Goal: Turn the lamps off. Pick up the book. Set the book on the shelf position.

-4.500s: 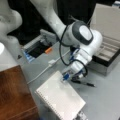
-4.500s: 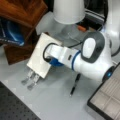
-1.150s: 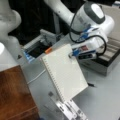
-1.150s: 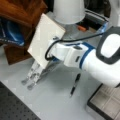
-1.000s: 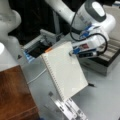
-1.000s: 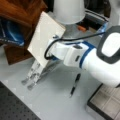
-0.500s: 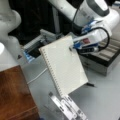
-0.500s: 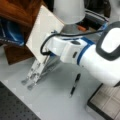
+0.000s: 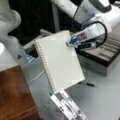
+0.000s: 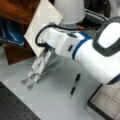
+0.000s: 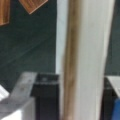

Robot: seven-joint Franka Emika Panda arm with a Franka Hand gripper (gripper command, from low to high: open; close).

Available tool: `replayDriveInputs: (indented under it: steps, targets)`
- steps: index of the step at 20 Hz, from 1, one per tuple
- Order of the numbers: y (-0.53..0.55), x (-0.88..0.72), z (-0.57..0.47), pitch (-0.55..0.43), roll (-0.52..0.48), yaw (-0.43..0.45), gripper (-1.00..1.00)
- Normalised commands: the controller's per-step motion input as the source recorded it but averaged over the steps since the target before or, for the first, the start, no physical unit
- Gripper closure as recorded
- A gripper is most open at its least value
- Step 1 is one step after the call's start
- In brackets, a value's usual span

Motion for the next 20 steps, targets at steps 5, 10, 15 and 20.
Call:
replayDriveInputs:
  steps: [5,10,15,20]
  targets:
    - [-0.04,0.06,0.27,0.093,0.078,-0.339,1.0]
    - [-0.07,-0.02,0.23,0.076,0.09,-0.283,1.0]
    - [-0.13,-0.17,0.27,0.09,0.1,-0.194,1.0]
    - [-0.2,-0.31,0.28,0.084,0.127,-0.089,1.0]
